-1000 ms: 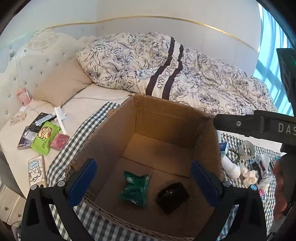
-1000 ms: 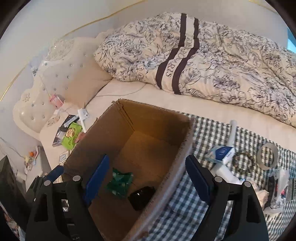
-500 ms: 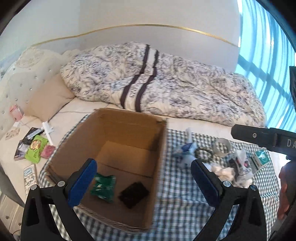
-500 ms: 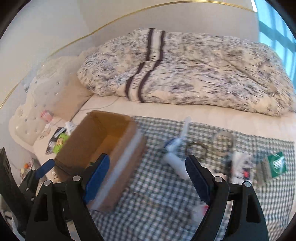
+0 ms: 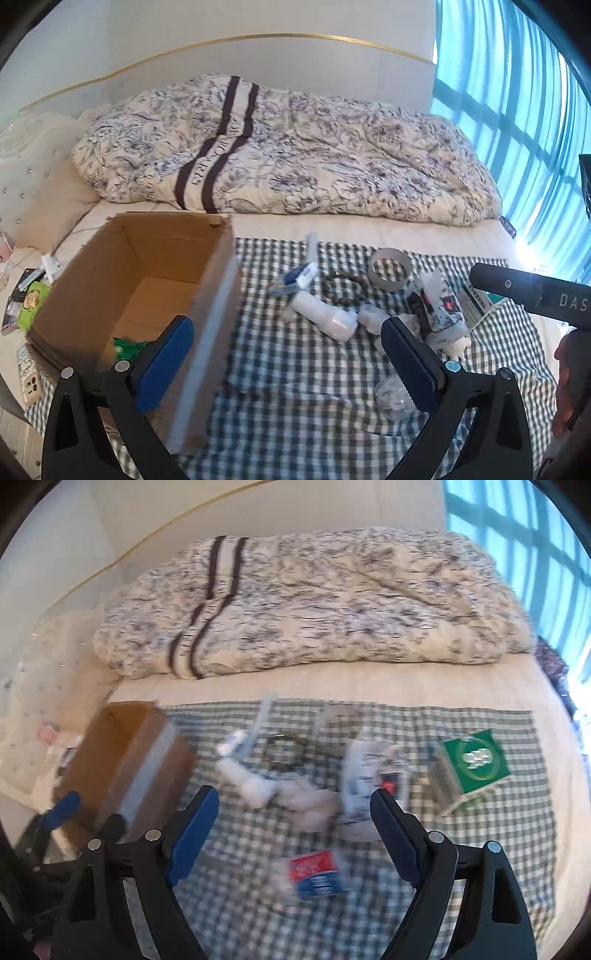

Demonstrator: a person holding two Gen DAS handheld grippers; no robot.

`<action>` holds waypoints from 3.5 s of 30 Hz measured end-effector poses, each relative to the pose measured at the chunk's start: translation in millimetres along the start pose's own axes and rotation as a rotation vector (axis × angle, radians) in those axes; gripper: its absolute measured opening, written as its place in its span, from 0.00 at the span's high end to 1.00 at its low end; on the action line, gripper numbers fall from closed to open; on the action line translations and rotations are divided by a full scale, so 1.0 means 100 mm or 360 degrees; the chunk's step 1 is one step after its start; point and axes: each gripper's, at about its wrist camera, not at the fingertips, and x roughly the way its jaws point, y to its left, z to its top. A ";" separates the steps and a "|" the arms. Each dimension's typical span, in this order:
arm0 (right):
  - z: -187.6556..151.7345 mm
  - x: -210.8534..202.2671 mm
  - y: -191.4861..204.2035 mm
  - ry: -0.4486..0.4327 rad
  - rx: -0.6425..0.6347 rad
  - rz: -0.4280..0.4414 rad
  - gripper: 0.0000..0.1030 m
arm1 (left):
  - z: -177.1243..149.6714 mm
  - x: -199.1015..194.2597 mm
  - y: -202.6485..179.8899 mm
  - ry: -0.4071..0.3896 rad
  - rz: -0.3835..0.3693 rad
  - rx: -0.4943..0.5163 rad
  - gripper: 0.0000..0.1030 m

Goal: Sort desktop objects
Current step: 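Move both tools back over the checked cloth, then grasp the blue-labelled water bottle with the left tool, then grasp the floral tissue pack with the right tool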

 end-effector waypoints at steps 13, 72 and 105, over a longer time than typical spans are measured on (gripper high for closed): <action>-0.12 0.21 -0.60 0.0074 0.0134 -0.0119 0.18 | -0.18 0.39 -0.41 0.0135 -0.0058 0.0052 0.00; -0.57 0.87 -1.14 0.0262 0.0174 -0.0157 0.18 | -0.84 1.45 -1.35 0.0422 -0.0186 -0.0036 0.00; -0.38 1.24 -0.57 0.0295 0.0057 -0.0029 0.18 | -0.82 1.45 -0.97 0.0386 -0.0052 -0.0028 0.00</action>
